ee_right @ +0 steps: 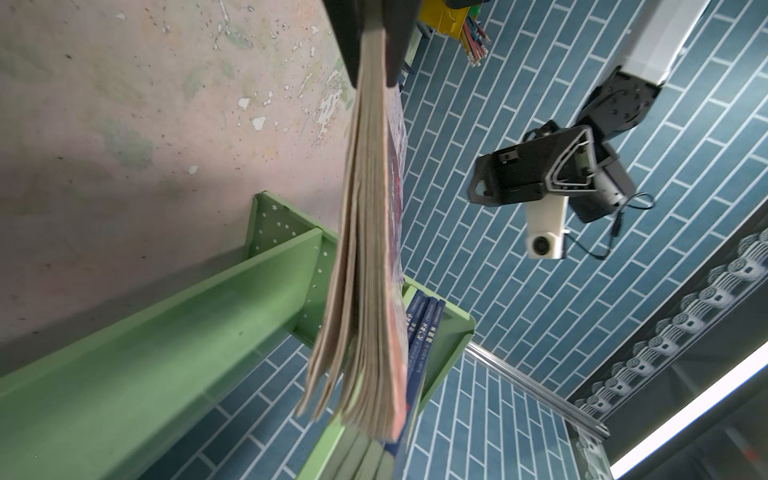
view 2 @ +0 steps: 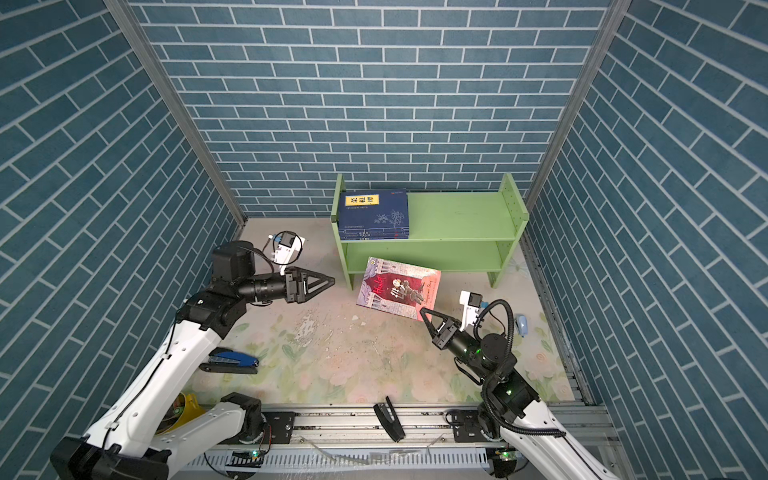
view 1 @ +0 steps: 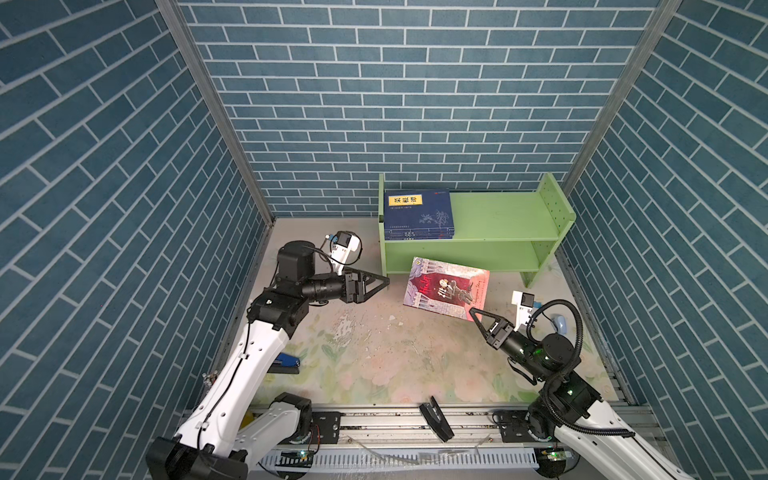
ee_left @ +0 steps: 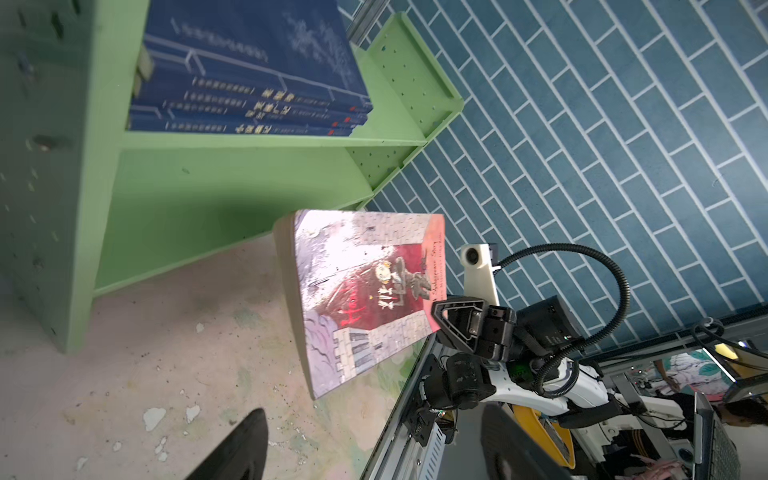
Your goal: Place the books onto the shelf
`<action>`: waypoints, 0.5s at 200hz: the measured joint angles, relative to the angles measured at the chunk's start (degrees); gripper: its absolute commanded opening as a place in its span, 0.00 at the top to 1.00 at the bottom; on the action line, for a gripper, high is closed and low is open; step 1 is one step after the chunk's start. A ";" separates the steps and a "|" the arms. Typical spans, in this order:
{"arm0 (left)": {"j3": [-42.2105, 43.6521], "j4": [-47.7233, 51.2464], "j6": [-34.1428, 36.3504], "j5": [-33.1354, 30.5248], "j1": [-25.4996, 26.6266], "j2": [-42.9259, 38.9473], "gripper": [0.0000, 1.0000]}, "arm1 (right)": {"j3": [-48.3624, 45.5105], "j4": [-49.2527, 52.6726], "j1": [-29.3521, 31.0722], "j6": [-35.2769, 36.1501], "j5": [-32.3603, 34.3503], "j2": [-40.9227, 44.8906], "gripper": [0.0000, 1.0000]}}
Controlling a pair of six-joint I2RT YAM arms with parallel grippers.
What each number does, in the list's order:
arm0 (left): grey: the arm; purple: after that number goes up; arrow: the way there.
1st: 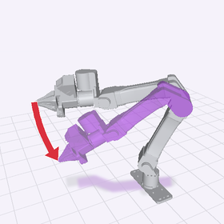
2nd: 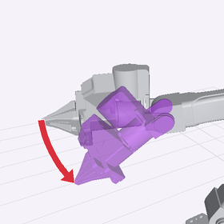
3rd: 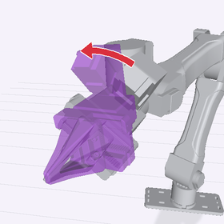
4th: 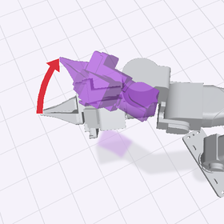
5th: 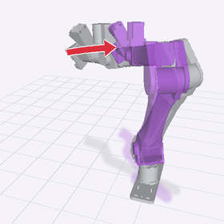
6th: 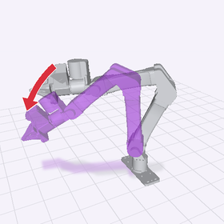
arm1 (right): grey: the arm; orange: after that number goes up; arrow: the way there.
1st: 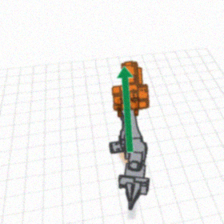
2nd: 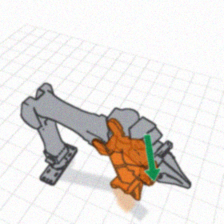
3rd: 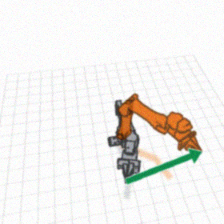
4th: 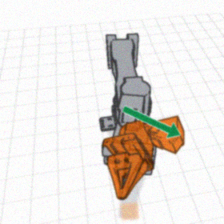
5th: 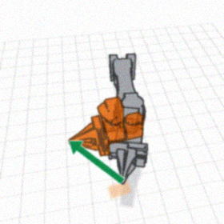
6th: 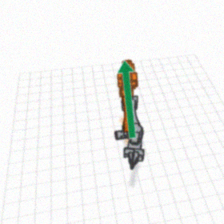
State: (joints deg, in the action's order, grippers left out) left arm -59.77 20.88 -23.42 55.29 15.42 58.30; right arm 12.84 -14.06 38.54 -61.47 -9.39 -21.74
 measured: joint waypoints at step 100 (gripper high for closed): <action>-0.26 -0.66 -1.29 5.07 -0.07 -0.24 0.18 | 0.24 -6.40 -2.01 -0.07 2.29 -14.67 1.00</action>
State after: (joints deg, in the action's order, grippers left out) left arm -60.03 20.23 -24.71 60.36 15.35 58.06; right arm 13.08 -20.47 36.53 -61.54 -7.09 -36.40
